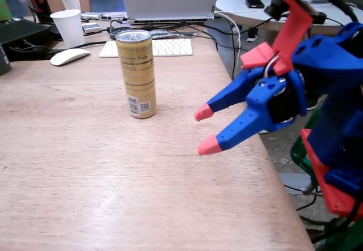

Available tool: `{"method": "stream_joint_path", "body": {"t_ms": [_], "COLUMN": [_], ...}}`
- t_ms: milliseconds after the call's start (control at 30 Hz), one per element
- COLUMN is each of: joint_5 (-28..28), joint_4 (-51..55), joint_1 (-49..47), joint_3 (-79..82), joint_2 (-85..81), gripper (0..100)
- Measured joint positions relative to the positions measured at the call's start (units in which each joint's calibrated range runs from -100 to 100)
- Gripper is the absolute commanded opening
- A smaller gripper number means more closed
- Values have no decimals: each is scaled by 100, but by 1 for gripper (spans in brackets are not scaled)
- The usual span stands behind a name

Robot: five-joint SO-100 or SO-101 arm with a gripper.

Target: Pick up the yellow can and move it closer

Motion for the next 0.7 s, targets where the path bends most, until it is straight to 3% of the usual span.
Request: {"method": "stream_joint_path", "body": {"t_ms": [700], "joint_5": [-5], "joint_4": [0], "joint_1": [85], "joint_3": [0], "joint_2": [303], "gripper": [28]}}
